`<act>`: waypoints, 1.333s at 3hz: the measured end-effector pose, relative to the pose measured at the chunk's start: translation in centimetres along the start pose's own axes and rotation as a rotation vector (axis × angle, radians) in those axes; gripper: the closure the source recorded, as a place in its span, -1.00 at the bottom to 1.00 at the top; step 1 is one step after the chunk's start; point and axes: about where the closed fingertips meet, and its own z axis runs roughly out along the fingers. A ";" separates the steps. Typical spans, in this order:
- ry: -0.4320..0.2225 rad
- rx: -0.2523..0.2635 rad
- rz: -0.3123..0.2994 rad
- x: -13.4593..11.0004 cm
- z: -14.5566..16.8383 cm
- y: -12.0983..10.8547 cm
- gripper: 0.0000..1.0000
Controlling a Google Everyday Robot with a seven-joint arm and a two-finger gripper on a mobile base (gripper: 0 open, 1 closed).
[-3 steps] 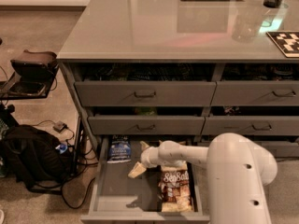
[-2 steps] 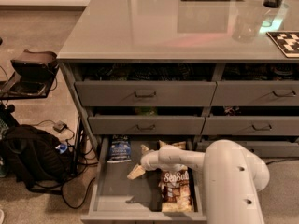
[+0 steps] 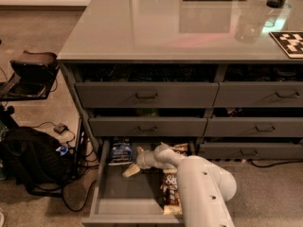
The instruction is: Pick blue chip bag from bottom drawer and place on counter
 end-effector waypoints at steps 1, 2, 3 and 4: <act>0.000 0.000 0.000 0.0 0.0 0.0 -1.00; -0.041 -0.030 0.034 0.4 0.8 0.1 -1.00; -0.099 -0.014 0.068 -0.3 2.6 -0.2 -1.00; -0.114 0.065 0.068 -2.0 3.8 -1.3 -1.00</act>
Offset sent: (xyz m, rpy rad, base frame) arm 0.0063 0.0040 -0.0236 0.1652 0.0753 -0.0105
